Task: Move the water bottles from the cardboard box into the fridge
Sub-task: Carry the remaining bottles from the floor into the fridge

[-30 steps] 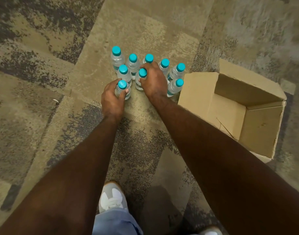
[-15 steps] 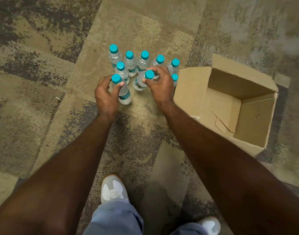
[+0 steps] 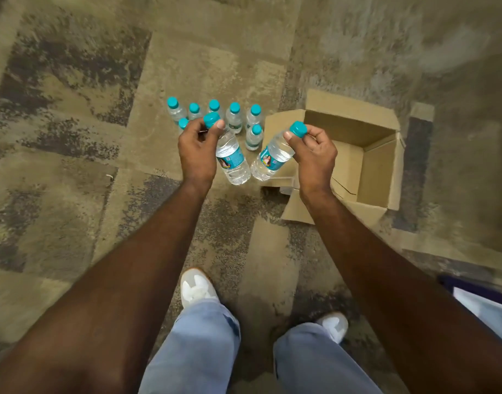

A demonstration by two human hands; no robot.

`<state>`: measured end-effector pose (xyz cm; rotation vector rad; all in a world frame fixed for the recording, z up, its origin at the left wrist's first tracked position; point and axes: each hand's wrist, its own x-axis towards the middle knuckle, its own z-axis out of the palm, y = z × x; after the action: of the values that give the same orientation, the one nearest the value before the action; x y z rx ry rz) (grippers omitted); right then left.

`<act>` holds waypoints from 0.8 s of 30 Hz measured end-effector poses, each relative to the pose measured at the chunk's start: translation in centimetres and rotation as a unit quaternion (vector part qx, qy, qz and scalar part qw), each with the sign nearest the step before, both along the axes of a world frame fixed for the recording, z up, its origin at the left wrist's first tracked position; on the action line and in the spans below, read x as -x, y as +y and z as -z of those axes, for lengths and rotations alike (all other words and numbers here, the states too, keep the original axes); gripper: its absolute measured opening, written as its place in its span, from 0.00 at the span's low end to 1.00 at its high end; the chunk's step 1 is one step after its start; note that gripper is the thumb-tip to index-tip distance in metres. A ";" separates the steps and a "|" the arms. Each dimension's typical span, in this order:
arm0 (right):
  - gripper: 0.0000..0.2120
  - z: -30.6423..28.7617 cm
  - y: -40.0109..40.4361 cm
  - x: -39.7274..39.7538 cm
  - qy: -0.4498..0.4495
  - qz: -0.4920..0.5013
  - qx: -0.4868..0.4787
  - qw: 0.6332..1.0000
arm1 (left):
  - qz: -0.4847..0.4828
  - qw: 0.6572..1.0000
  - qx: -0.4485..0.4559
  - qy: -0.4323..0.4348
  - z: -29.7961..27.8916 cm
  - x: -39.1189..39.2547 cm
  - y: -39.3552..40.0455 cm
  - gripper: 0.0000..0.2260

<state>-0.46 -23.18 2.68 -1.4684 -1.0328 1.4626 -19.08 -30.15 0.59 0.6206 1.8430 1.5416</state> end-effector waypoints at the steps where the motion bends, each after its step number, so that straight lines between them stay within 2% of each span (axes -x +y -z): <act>1: 0.14 -0.9 -0.2 -1.0 0.005 0.007 0.005 1.000 | 0.004 1.000 -0.001 0.002 -0.8 -0.7 0.2 0.14; 7: 0.17 -5.8 -0.6 -6.4 0.039 0.063 0.023 0.997 | 0.056 0.998 -0.017 -0.003 -6.3 -5.5 1.1 0.17; 11: 0.17 -8.5 -0.5 -9.4 0.063 0.096 0.026 0.993 | 0.107 0.994 -0.010 -0.019 -9.2 -8.7 2.1 0.12; 19: 0.14 -12.5 -0.9 -16.4 0.098 0.116 0.017 0.988 | 0.180 0.983 -0.015 -0.033 -13.5 -16.6 4.8 0.09; 24: 0.18 -13.9 -1.6 -21.3 0.087 0.130 0.010 0.988 | 0.224 0.974 -0.020 -0.032 -15.3 -21.6 5.9 0.09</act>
<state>20.89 -24.76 16.56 -1.4039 -0.6950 1.3872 2.47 -24.29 15.90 0.9213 1.4958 1.2812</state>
